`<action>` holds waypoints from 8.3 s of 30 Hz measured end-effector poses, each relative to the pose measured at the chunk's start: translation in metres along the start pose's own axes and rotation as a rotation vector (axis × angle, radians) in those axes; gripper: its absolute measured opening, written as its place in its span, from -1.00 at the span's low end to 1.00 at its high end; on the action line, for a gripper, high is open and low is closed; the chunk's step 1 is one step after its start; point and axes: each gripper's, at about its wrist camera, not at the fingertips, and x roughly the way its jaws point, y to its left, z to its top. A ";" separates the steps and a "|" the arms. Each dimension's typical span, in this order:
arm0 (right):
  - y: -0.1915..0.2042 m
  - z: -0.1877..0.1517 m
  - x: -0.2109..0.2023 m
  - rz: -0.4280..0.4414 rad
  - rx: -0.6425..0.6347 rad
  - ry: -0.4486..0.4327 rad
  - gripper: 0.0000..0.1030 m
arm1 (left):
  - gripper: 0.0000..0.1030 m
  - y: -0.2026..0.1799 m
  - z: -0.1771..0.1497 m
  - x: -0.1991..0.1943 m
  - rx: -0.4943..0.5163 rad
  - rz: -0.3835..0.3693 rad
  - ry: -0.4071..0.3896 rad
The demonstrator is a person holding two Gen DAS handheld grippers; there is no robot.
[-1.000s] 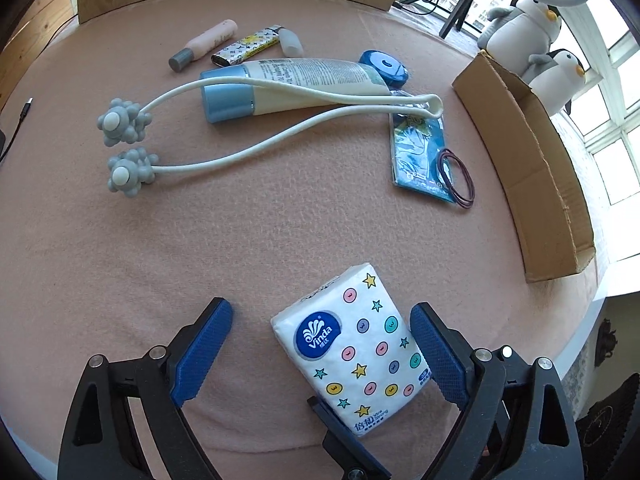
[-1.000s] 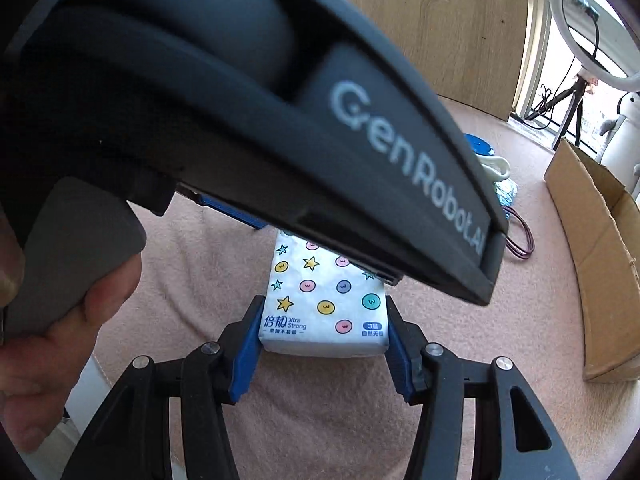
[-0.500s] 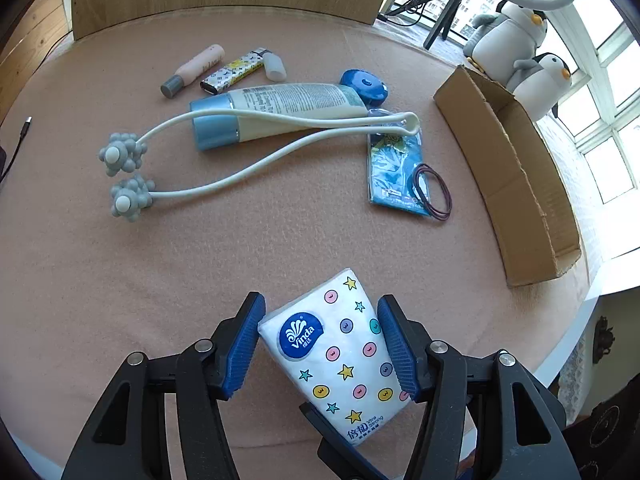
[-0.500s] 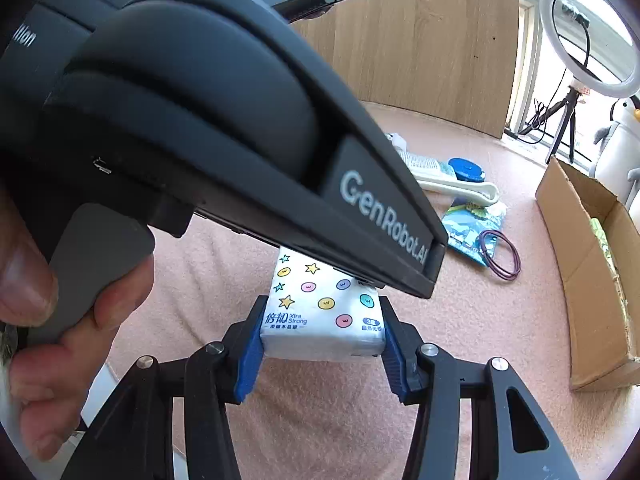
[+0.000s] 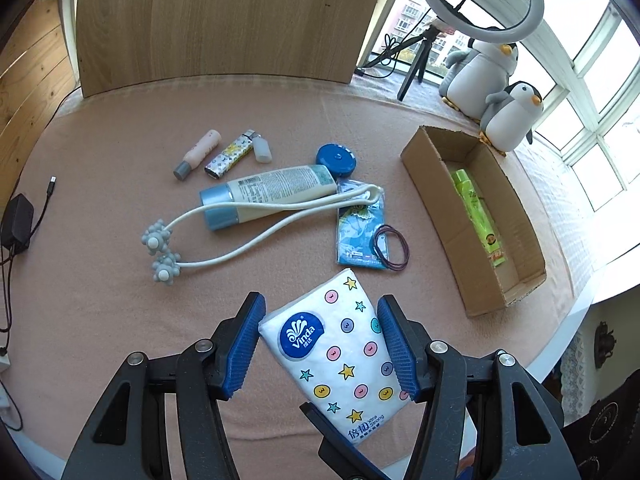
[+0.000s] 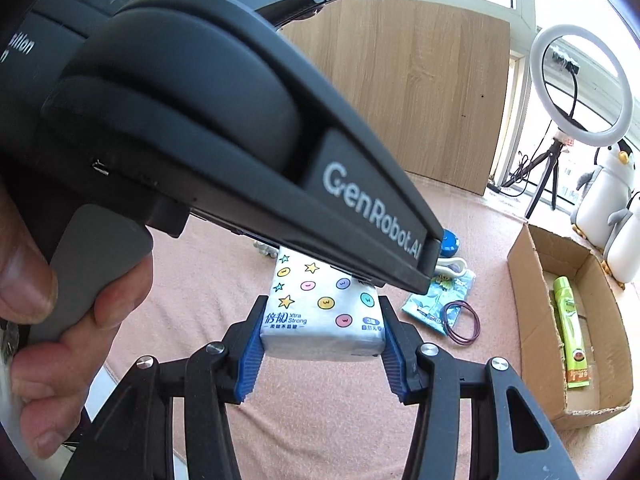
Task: Organize objects
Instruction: 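Carry the tissue pack with the right tool over the box, then open the right tool to release the tissue pack into the box, then reach the right tool to the purple hair tie and close on it, then carry the hair tie with the right tool and drop it into the box, then withdraw the right tool from the box toward the blue packet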
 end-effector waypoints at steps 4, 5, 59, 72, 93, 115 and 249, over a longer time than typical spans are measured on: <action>0.001 0.002 -0.002 -0.002 0.000 -0.012 -0.09 | 0.21 -0.004 0.004 -0.002 0.007 0.007 -0.011; 0.004 0.002 -0.006 -0.001 0.000 -0.013 -0.09 | 0.21 -0.005 0.004 -0.001 0.007 0.008 -0.013; -0.160 -0.015 -0.055 -0.333 0.266 0.010 0.21 | 0.71 -0.079 0.067 0.058 0.151 0.072 -0.094; -0.119 -0.030 0.068 -0.168 0.310 0.248 0.22 | 0.73 0.124 -0.013 -0.031 -0.224 0.224 -0.138; -0.157 -0.016 0.091 -0.242 0.332 0.321 -0.69 | 0.74 0.156 -0.017 -0.040 -0.309 0.221 -0.150; -0.159 -0.048 0.059 -0.109 0.457 0.225 -0.94 | 0.10 0.031 0.120 0.164 -0.053 0.108 0.078; -0.193 -0.053 -0.024 -0.262 0.444 0.257 -0.53 | 0.44 -0.024 0.048 0.019 0.066 0.066 -0.164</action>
